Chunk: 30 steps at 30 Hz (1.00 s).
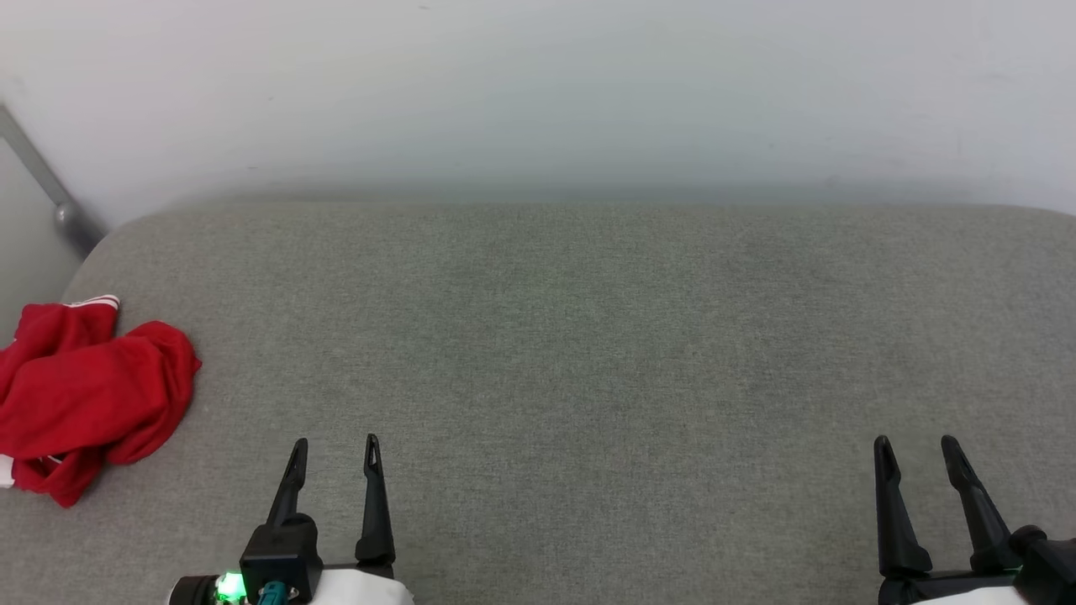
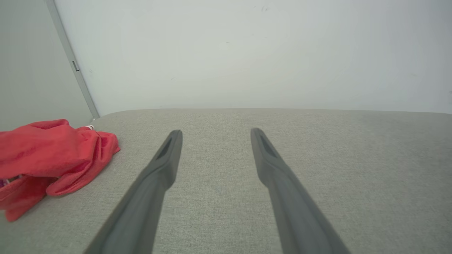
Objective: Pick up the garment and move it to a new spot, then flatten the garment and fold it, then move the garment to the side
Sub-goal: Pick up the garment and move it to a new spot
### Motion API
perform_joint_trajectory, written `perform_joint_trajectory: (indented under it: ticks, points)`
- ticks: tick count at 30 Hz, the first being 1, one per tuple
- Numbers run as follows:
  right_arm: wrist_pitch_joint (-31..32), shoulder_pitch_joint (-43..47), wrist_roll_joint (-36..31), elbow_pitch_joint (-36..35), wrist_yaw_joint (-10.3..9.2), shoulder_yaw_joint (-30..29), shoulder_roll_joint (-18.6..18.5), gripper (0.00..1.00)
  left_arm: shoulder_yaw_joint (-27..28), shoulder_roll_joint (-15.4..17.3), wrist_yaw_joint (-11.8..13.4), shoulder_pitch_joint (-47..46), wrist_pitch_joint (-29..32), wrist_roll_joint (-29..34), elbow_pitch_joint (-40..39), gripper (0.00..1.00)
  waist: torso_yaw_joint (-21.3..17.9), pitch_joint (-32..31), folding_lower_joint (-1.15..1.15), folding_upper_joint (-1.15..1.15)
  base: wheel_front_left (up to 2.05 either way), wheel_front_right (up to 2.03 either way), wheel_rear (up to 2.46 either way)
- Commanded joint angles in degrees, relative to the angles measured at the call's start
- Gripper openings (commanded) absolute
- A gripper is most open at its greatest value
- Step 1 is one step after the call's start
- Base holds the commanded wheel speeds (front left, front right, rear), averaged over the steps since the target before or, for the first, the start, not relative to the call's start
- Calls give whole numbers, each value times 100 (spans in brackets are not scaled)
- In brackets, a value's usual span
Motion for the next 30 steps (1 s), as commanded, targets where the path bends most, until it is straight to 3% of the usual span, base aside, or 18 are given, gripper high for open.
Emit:
perform_joint_trajectory:
  ticks: [1, 10, 30]
  points:
    - [-22, 44, -10, -29, -3, 3, 13, 100, 20, -9, 31, -40, -16, -14, 1, 100, 31, 5, 0, 0, 0, 0, 0]
    - [-21, 31, -84, -126, -2, 47, 13, 100, 70, -7, 75, -94, -16, -34, 0, 100, 441, 43, 0, 0, 0, 0, 0]
    - [-19, -39, -328, -310, -3, 152, 13, 100, 326, -8, 359, -219, -16, -193, -79, 100, 2323, 283, 0, 0, 0, 0, 0]
